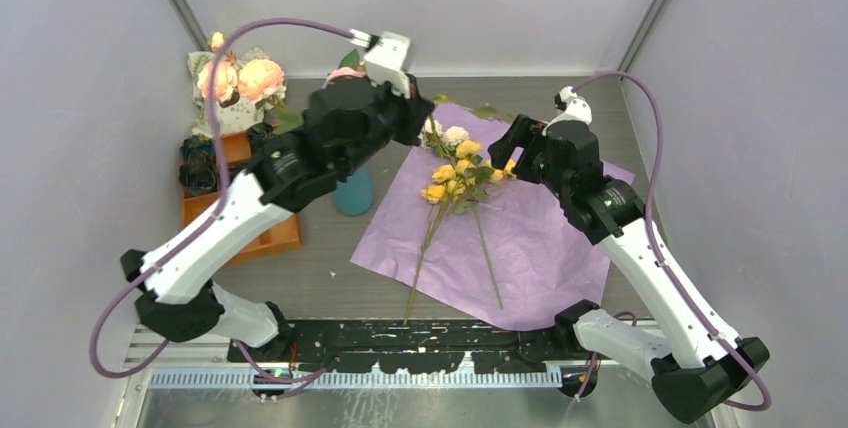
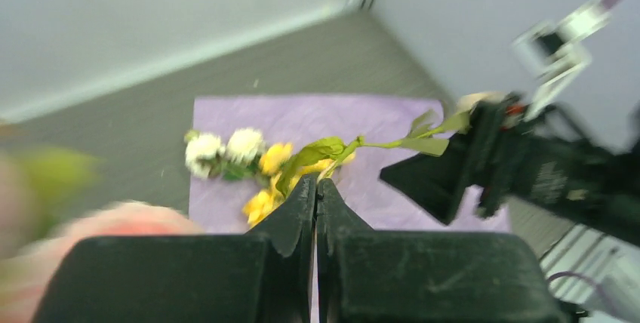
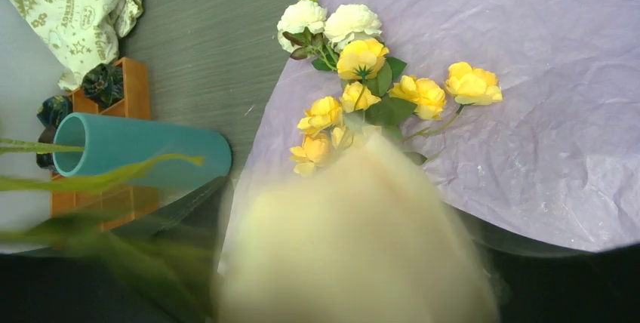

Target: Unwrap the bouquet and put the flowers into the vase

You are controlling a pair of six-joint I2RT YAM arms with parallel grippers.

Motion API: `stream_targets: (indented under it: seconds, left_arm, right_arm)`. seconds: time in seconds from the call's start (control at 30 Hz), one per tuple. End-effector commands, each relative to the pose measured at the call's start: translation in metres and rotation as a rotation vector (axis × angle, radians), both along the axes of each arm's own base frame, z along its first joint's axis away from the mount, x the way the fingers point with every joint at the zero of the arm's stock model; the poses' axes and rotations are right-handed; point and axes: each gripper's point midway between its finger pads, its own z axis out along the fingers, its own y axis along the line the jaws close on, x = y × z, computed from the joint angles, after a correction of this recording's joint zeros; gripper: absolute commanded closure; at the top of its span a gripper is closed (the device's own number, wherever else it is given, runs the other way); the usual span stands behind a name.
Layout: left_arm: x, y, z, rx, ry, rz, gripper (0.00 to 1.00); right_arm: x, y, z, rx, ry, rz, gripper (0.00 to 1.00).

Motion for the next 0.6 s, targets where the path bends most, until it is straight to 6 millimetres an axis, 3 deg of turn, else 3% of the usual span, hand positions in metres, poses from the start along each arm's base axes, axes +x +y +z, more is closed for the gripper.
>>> stream_targets:
  seconds: [0.0,0.2,0.33,0.43,0.57]
  left_arm:
    - [-0.034,0.031,0.124,-0.249,-0.253,-0.081,1.0]
    - [-0.074,0.066,0.188,-0.378,-0.443,-0.16,1.0]
    - [-0.096,0.104,0.22,-0.445,-0.565,-0.136,1.0]
    - [-0.11,0.132,0.235,-0.477,-0.636,-0.108,1.0]
    - [-0.109,0.163,0.234,-0.437,-0.683,0.0,1.0]
  right_arm:
    - [0.0,-0.007,0.015,0.02,-0.05,-0.043,0.18]
    - [0.001,-0.008,0.013,0.018,-0.043,-0.049,0.19]
    - [0.002,-0.006,0.01,0.02,-0.037,-0.042,0.18]
    - [0.004,-0.002,0.007,0.028,-0.031,-0.032,0.19]
    - [0.006,0.002,0.004,0.039,-0.025,-0.023,0.19]
